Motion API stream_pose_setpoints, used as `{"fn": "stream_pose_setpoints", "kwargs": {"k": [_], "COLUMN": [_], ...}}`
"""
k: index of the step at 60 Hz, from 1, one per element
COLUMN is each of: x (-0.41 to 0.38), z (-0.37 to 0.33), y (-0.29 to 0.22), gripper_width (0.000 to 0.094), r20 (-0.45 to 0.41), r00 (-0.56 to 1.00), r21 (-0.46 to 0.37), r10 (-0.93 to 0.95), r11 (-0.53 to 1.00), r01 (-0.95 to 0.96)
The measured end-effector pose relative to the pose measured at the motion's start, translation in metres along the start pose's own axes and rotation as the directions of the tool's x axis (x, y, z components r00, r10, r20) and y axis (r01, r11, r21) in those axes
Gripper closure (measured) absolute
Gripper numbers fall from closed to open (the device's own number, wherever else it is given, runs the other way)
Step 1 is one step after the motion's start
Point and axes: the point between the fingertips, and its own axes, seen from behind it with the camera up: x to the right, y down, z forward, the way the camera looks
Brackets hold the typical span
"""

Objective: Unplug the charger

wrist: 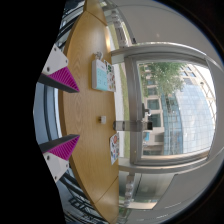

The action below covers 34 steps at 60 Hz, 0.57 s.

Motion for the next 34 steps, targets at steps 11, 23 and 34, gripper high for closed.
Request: {"fn": "stream_pose_setpoints", "kwargs": {"k": [11, 23, 34], "x": [-0.011, -0.014, -0.018], "z": [-0.029, -0.042, -0.046], "y": [-0.008, -0.017, -0.016], "gripper_width": [0.0098, 0.0101, 0.0098], "r20": [0.014, 0.017, 0.021], "r00": [1.000, 0.999, 0.999], "r21": [0.032, 0.054, 0.054], "r10": [-0.025, -0.036, -0.045], "r11": [0.999, 0.998, 0.998], "r01": [0.024, 0.035, 0.044]}}
